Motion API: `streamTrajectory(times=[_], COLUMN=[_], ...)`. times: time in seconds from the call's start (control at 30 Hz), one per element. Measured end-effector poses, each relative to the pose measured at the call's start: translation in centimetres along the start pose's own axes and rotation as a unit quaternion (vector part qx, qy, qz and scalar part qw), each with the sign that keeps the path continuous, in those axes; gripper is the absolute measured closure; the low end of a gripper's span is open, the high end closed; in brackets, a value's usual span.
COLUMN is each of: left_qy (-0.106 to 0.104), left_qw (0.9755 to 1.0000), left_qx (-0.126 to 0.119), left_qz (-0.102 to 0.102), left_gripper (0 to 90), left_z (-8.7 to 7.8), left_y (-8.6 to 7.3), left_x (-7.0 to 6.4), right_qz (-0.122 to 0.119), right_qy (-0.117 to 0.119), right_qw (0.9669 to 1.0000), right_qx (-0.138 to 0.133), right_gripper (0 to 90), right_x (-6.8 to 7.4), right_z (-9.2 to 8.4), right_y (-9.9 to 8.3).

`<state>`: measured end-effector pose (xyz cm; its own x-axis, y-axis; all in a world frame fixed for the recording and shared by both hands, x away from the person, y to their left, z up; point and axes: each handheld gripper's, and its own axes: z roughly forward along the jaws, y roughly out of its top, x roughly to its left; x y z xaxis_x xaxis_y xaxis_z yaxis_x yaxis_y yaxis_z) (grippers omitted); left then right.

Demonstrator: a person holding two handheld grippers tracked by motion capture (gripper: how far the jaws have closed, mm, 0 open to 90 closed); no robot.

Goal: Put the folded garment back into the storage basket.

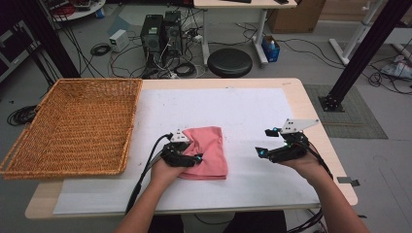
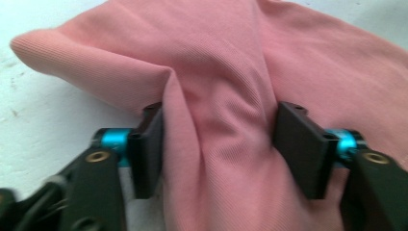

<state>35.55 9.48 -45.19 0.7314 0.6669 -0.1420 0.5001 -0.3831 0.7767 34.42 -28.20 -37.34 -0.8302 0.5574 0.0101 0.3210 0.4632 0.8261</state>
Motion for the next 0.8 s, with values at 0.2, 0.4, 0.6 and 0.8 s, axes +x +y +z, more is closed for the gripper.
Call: streamTrajectory(times=[0.2, 0.4, 0.6, 0.8], left_qy=[-0.008, -0.016, -0.042, -0.073], left_qw=[0.9999, 0.9998, 0.9988, 0.9952], left_qx=[-0.004, -0.009, -0.023, -0.058], left_qz=[0.004, -0.001, -0.009, -0.031], left_gripper=[59.1, 68.5, 71.9, 72.7], left_z=[-0.1, -0.4, -1.0, -2.6], left_y=[0.0, 0.1, 0.2, 0.6], left_x=[0.0, 0.1, 0.6, 1.0], right_qz=[-0.002, 0.003, 0.005, 0.003], right_qy=[0.001, -0.002, -0.003, -0.003], right_qw=[1.0000, 1.0000, 0.9999, 1.0000], right_qx=[0.005, 0.008, 0.011, 0.007], right_gripper=[20.5, 20.5, 20.5, 20.6], right_x=[0.3, 0.2, 0.2, 0.1], right_z=[0.1, -0.1, 0.0, 0.0], right_y=[0.3, 0.1, -0.1, 0.3])
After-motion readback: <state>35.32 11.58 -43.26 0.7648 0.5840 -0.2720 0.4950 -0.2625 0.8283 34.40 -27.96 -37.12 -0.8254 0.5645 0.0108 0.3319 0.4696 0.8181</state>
